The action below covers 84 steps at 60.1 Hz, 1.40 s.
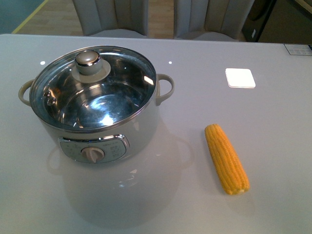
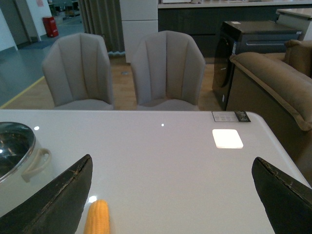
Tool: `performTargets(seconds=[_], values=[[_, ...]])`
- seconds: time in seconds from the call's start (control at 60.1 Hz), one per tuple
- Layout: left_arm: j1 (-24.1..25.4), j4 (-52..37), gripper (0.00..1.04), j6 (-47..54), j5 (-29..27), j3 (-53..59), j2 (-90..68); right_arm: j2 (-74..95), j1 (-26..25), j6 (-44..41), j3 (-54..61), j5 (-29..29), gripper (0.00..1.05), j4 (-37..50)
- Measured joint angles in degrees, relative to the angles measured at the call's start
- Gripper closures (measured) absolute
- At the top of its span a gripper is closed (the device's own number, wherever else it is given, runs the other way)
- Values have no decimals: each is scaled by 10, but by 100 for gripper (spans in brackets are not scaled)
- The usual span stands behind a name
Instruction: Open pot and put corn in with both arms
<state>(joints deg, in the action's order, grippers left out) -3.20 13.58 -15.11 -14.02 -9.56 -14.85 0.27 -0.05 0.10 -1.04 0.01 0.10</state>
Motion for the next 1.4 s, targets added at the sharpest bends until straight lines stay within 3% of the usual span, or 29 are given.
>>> performTargets(seconds=[0.183, 0.316, 0.599, 0.931, 1.397], values=[[-19, -165, 7, 15, 25, -38, -155, 0, 0, 0, 0, 0, 9, 0], [-55, -308, 7, 48, 80, -57, -321, 0, 0, 0, 0, 0, 9, 0], [-78, -477, 7, 109, 157, -133, -584, 0, 0, 0, 0, 0, 9, 0], [-90, -511, 7, 173, 194, -255, -814, 0, 0, 0, 0, 0, 9, 0], [-106, -492, 7, 217, 211, -328, -916, 0, 0, 0, 0, 0, 9, 0]])
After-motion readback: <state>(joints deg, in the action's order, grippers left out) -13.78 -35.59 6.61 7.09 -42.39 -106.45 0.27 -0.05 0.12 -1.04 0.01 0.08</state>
